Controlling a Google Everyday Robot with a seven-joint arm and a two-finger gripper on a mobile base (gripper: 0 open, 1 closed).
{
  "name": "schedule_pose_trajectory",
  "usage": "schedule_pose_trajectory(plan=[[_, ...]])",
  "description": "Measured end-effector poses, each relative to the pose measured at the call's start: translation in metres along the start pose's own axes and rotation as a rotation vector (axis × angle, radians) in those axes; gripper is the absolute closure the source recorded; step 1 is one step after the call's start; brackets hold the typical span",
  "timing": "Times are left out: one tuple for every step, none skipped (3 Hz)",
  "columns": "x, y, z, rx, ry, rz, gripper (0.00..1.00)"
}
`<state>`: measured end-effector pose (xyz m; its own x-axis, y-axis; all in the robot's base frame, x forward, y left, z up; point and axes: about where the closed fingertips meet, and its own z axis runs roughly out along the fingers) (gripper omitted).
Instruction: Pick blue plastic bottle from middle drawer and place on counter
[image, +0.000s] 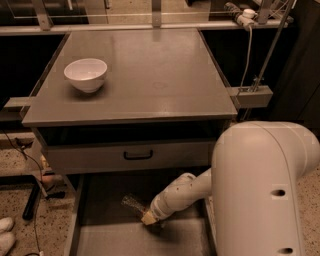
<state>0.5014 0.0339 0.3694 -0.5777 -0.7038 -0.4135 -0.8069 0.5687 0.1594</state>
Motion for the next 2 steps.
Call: schedule_pose_trajectory(plan=[[0.002,0.001,-0.010,0.005,-0.015,0.008,1.00],[0.013,-0.006,-0.044,0.046,-0.023,0.045,1.00]])
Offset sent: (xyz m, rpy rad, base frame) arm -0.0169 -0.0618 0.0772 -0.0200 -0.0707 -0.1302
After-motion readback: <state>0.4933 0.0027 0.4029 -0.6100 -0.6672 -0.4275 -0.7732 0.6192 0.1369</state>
